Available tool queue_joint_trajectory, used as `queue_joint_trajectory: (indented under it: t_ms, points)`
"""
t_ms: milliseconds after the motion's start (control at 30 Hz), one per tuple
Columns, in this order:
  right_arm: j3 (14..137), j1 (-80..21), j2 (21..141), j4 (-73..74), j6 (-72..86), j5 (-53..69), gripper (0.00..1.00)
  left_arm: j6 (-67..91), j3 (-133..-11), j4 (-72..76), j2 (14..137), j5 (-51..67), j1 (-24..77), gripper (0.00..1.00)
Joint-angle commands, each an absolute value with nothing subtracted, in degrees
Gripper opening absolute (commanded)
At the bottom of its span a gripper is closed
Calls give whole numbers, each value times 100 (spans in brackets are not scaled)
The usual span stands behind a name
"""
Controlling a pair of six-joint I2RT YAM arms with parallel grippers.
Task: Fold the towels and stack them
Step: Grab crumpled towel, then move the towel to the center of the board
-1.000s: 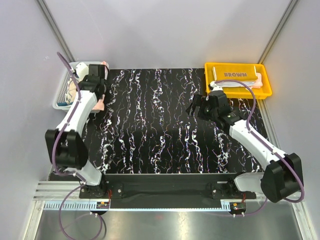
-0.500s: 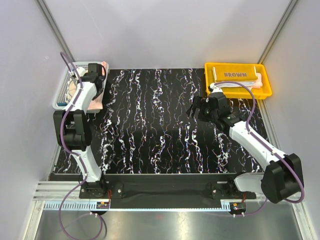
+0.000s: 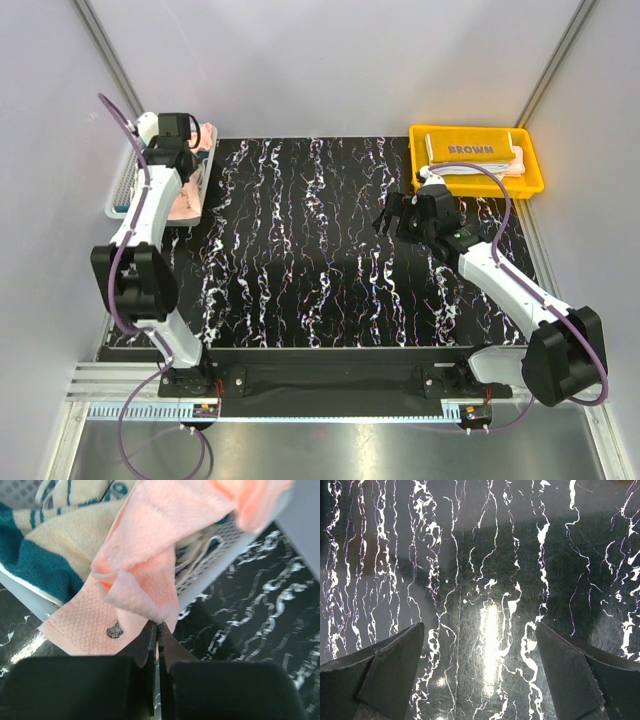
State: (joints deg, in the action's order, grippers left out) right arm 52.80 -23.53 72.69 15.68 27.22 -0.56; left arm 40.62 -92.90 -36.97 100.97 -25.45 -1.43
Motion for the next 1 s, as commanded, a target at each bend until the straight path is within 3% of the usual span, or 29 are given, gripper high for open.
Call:
queue_joint_trajectory:
  t_ms: [0, 233, 367, 600, 767, 967]
  points:
    - [5388, -2355, 7260, 1354, 2672, -202, 100, 3754, -9562, -3217, 9370, -2355, -27, 0]
    - [5502, -2355, 7277, 1432, 2654, -316, 100, 3472, -9616, -3305, 8702, -2206, 658, 0]
    - [5528, -2355, 7190, 1450, 2646, -448, 100, 3331, -9343, -3296, 8324, -2478, 1623, 0]
    - [5511, -2355, 7031, 1591, 2689, -703, 100, 3577, -7859, -2962, 7787, -2496, 3206, 0]
    - [5423, -2347, 7110, 1661, 2769, -879, 100, 3700, -7225, -2646, 8548, -2084, 4313, 0]
    - [5370, -2355, 7216, 1723, 2874, -958, 100, 3314, -8224, -2994, 10226, -1073, 4877, 0]
